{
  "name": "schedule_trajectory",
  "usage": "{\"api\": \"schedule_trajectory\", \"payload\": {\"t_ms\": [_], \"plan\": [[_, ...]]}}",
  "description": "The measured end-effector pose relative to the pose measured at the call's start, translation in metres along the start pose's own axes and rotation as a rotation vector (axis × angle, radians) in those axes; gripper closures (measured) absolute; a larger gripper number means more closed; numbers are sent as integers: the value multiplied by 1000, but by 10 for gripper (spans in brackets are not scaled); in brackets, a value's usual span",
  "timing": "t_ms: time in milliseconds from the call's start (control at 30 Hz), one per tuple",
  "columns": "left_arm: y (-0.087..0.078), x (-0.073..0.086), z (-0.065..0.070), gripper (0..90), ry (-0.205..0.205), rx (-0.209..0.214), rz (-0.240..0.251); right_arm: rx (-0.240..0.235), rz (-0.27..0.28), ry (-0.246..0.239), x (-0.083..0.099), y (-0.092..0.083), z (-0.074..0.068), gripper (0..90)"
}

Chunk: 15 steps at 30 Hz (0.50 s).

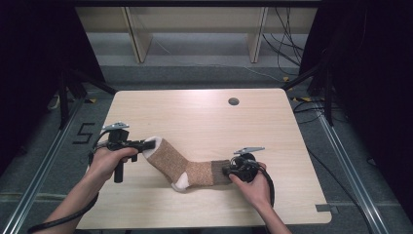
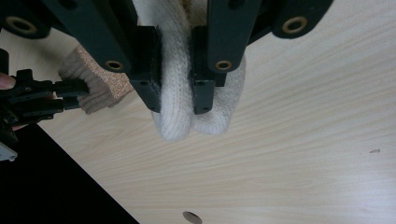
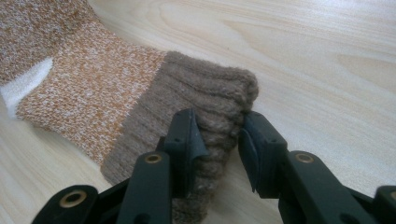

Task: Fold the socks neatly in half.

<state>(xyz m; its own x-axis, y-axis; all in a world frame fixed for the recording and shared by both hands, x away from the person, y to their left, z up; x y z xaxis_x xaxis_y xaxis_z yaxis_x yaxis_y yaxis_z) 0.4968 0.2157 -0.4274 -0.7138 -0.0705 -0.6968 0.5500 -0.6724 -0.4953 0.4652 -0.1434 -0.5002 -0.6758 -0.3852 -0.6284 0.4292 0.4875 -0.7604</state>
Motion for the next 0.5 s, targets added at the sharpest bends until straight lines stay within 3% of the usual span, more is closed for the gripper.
{"api": "schedule_trajectory", "payload": {"t_ms": [67,100,133,167,200,233,267,500], "plan": [[0,-1,2,771,1,2,8,7,-25,-1,0,0,1,660],[-1,-2,3,771,6,1,4,-3,-9,0,-1,0,-1,660],[0,-2,5,771,5,4,13,-9,-10,32,-1,1,-4,660],[-1,-3,6,771,6,6,10,-9,-11,34,-1,1,-4,660],[0,-3,7,771,7,3,20,1,-13,-9,-2,2,0,661],[-1,-4,8,771,8,4,16,8,-25,-3,-2,2,0,661],[-1,-4,9,771,7,3,25,-2,15,6,-2,4,-2,661],[-1,-8,16,771,12,12,34,4,-22,-2,-3,4,-2,661]]}}
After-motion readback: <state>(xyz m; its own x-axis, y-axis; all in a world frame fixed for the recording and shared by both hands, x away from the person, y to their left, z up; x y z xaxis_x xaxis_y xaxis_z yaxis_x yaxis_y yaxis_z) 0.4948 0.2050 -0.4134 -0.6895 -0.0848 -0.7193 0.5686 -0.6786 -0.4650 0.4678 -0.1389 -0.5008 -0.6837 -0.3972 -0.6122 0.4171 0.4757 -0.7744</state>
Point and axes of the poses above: each handheld gripper's, and its own axes: y roughly forward along the jaws, x roughly out of its underside, z roughly to its right, the point moved 3 cm from there along y, roughly forward along the jaws, and after that the axes turned 9 degrees about -y, right-handed, at the moved point
